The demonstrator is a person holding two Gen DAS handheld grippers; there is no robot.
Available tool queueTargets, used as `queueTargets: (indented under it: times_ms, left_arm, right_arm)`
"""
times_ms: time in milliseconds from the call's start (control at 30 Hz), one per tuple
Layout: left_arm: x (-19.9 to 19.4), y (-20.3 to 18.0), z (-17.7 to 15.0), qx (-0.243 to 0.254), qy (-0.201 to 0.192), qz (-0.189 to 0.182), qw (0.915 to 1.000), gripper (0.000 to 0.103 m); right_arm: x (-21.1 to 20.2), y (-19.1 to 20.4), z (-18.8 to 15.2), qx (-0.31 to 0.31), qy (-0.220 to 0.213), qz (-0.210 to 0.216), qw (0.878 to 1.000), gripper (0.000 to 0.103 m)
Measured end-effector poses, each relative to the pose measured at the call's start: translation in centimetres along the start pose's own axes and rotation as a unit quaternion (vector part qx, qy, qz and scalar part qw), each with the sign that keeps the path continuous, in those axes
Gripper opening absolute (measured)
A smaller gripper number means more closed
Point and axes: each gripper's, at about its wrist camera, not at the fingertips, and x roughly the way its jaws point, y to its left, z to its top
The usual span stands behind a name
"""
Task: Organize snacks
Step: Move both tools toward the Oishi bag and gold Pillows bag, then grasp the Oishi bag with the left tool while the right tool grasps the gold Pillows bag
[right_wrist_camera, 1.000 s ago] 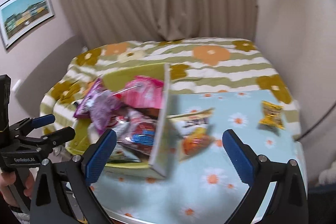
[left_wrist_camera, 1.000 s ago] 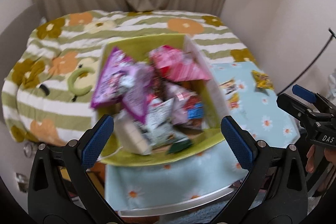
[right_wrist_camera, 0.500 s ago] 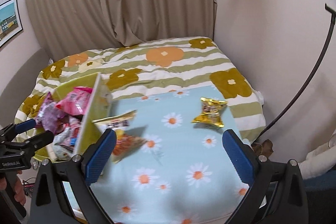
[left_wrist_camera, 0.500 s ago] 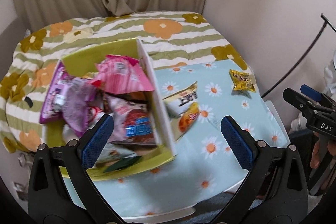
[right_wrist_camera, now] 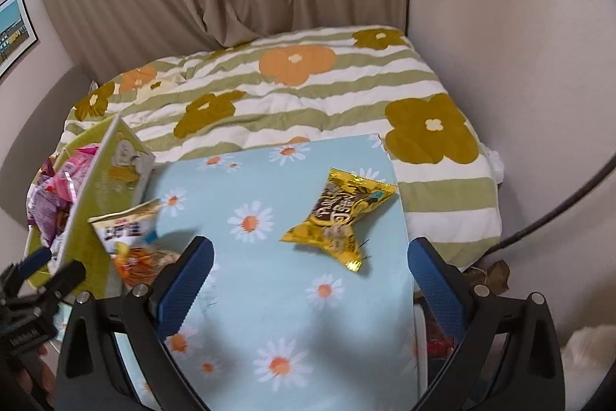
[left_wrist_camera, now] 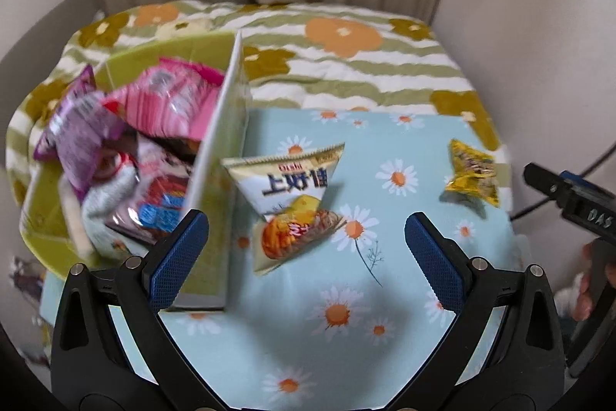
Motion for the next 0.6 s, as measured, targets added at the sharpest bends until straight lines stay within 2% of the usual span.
queueTargets:
  times_ms: [233, 433, 600]
  left_arm:
    - [6.4, -1.3, -1.3, -0.029, 0.049, 0.055, 0.9969, 0.100]
    - [9.6, -1.2, -1.0, -0.056, 0.055, 0.090, 0.9929, 0.094]
    - [11.4, -1.3, -0.3, -0.063, 0.058, 0.108, 0.9905, 0.092]
  right_arm:
    - [5.1, -2.0, 0.5, -0.006, 0.042, 0.016, 0.999, 0.101]
    - [8.8, -3.0, 0.4, 0.006, 0.082, 0.036, 0.996, 0.101]
    - [10.6, -3.1, 0.9, 0.006, 0.090, 0.035, 0.995, 0.101]
